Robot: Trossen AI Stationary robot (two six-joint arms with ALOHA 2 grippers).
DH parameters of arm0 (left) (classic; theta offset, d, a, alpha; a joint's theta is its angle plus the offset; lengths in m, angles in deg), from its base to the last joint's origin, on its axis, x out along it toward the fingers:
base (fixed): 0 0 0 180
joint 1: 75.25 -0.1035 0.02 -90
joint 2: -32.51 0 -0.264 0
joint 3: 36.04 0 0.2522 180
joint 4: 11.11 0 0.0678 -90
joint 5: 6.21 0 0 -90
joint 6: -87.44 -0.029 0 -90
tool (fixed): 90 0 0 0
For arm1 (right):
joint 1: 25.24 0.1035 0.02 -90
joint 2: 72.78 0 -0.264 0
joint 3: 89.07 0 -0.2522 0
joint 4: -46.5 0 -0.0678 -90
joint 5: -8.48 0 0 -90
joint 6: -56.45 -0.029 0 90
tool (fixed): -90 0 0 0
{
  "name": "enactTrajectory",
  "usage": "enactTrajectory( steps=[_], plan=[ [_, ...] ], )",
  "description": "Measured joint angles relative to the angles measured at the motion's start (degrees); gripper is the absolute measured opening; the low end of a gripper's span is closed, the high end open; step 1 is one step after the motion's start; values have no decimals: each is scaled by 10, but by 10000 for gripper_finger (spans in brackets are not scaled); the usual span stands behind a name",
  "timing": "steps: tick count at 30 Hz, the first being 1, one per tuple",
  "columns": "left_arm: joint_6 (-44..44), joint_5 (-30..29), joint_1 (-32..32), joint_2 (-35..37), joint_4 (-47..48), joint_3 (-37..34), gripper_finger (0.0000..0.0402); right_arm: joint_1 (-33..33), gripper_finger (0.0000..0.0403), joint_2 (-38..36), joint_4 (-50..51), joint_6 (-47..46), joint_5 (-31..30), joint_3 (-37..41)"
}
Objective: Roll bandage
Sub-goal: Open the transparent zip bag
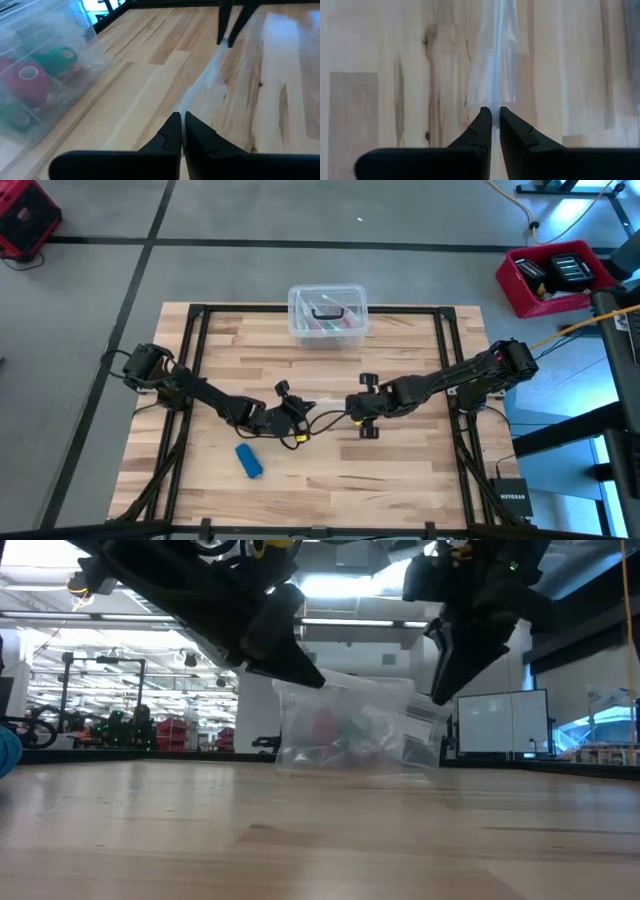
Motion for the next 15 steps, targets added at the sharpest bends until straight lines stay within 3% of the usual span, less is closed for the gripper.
enactTrajectory(
  steps=[5,9,12,15],
  plan=[
    [-18,-1,3,0,-17,0,0,0,30,0,-7,-8,1,1],
    [-40,27,3,0,-31,0,0,0,32,0,-70,5,-18,2],
    [-59,73,3,0,-30,0,0,-1,48,2,-171,39,-42,2],
    [-60,92,4,0,-27,0,1,-1,83,11,-278,78,-28,3]
  ],
)
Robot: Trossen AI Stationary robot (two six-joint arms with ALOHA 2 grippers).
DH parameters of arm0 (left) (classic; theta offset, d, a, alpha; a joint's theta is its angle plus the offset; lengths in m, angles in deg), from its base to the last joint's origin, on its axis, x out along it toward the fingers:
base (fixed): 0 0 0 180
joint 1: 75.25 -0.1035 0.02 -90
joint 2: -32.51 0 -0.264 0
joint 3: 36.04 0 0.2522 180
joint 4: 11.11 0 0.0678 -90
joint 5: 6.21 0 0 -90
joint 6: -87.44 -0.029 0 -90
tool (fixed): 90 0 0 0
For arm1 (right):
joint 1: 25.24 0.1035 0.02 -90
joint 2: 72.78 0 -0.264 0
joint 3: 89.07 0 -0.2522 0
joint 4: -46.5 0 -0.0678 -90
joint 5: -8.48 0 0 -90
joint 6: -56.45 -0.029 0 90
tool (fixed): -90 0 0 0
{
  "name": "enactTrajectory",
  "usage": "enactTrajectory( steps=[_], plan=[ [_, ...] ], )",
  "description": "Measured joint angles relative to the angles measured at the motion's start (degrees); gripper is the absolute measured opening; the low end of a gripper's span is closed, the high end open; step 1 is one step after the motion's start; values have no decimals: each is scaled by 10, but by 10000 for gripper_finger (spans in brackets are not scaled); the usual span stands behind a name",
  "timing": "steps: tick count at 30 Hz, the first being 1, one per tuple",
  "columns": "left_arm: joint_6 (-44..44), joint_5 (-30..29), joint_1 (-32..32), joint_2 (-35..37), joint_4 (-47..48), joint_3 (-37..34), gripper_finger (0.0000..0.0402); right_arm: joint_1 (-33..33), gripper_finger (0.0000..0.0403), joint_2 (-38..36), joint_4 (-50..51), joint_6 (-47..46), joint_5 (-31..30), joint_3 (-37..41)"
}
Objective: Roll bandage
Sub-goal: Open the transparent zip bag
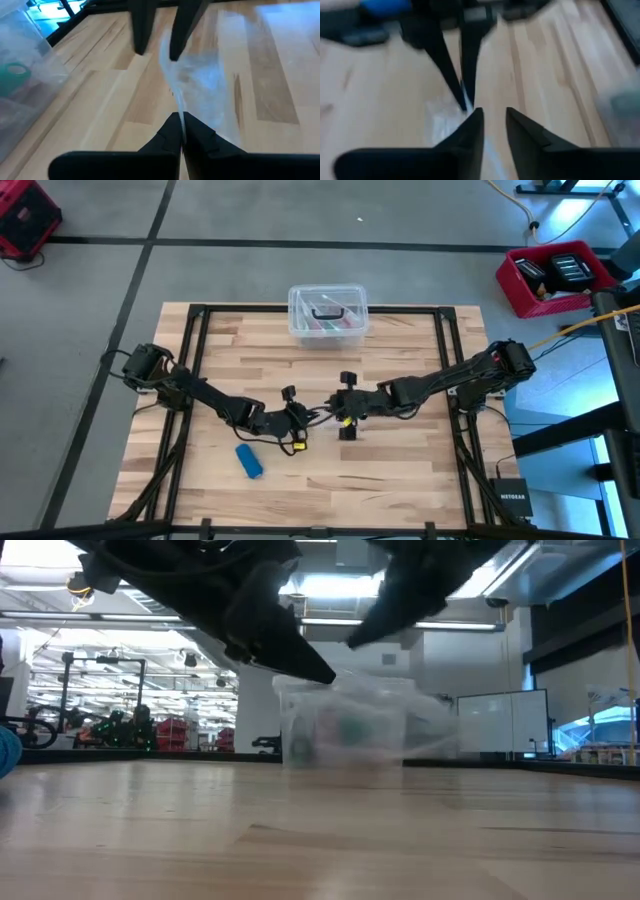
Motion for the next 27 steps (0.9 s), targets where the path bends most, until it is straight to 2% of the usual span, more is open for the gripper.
enactTrajectory(
  steps=[3,7,10,22,27],
  plan=[
    [1,0,3,0,6,0,1,0,125,6,-28,11,9,0],
    [5,0,13,0,24,0,1,0,171,1,39,16,38,0],
    [6,1,18,0,30,0,1,8,185,1,68,16,80,0],
    [1,-1,18,0,26,0,1,26,154,37,20,46,15,18],
    [2,-2,18,0,27,0,1,26,146,38,10,63,12,18]
  ],
)
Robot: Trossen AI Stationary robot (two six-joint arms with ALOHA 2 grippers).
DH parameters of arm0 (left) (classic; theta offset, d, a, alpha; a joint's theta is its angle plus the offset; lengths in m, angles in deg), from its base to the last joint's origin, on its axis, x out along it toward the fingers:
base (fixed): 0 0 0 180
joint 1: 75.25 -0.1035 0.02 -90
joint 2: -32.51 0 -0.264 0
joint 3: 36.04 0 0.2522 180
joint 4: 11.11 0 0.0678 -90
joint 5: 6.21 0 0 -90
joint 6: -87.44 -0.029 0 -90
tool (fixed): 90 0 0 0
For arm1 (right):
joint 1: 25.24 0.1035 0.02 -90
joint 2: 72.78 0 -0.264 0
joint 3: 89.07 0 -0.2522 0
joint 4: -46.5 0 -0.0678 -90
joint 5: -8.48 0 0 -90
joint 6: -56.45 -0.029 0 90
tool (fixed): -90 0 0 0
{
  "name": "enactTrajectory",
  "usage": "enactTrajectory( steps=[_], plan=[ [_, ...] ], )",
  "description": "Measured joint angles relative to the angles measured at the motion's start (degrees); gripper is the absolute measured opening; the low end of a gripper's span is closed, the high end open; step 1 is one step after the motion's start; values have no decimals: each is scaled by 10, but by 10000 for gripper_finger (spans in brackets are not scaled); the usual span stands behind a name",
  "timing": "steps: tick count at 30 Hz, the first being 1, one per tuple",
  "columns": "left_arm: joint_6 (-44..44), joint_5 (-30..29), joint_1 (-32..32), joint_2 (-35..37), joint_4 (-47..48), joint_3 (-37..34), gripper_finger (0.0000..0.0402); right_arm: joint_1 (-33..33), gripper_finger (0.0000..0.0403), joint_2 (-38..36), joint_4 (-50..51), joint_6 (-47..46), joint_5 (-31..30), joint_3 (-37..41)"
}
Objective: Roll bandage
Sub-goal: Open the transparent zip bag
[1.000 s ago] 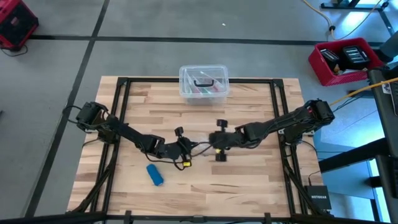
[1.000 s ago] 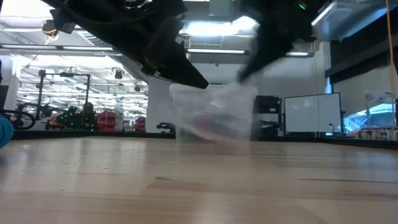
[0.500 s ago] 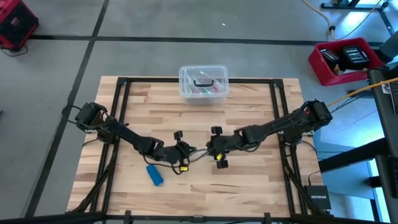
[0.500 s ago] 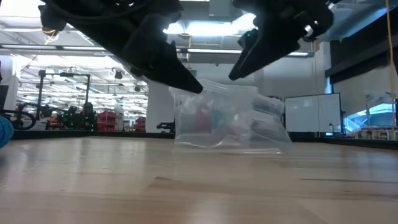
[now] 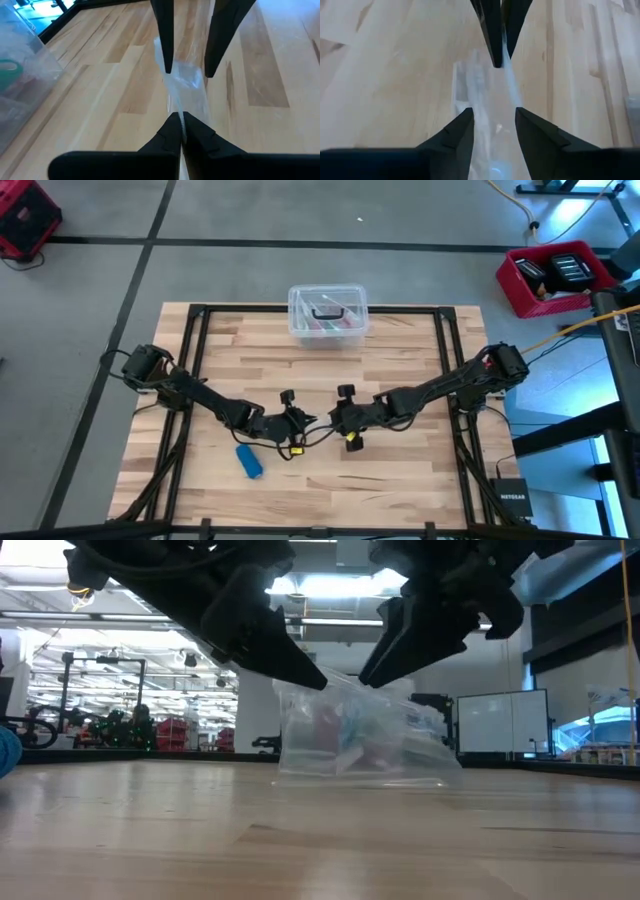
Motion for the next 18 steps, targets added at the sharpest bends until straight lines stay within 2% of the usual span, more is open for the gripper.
enactTrajectory(
  steps=[11,18],
  plan=[
    [0,0,0,0,0,0,1,-4,146,2,-11,14,-13,-3],
    [3,0,0,0,-1,0,1,7,144,10,-11,-41,26,10]
  ],
)
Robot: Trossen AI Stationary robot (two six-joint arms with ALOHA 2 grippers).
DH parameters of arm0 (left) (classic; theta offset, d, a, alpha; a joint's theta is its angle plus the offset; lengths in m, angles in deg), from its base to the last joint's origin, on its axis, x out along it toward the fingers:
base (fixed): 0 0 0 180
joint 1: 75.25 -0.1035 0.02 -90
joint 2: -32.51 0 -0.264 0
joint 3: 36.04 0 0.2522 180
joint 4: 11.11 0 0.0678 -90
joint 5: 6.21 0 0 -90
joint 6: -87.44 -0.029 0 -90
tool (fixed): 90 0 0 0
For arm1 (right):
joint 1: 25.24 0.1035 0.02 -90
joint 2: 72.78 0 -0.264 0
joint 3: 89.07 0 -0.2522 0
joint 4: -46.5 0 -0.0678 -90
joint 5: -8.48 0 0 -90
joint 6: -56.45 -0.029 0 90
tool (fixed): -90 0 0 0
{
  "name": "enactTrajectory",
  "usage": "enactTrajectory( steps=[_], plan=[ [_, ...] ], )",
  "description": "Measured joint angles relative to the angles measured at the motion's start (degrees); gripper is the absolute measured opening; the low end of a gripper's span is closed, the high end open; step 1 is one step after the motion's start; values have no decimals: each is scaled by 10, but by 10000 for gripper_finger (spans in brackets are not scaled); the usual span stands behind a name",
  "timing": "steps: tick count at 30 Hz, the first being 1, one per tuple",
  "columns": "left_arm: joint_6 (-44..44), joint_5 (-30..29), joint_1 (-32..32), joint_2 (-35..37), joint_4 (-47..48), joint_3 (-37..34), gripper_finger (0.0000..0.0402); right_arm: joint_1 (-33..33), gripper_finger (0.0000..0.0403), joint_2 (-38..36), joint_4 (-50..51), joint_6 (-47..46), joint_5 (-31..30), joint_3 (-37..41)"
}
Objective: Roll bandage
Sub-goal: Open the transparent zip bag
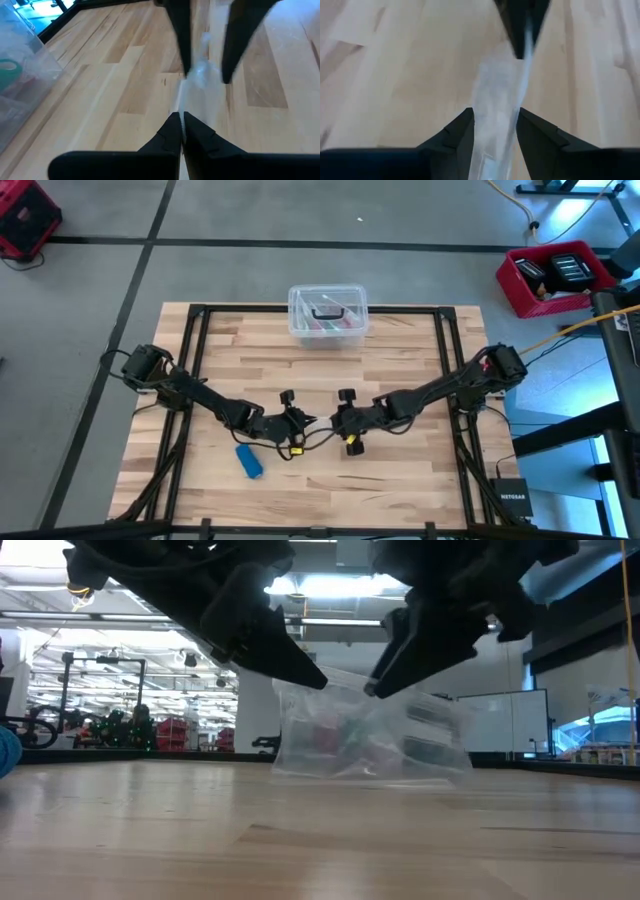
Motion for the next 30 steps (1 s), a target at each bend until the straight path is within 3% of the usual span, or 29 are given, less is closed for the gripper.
enactTrajectory(
  steps=[9,30],
  plan=[
    [-1,0,0,0,1,0,1,31,144,0,-13,-4,-25,-5],
    [0,0,0,0,0,0,1,30,144,-5,-2,6,-86,-23]
  ],
)
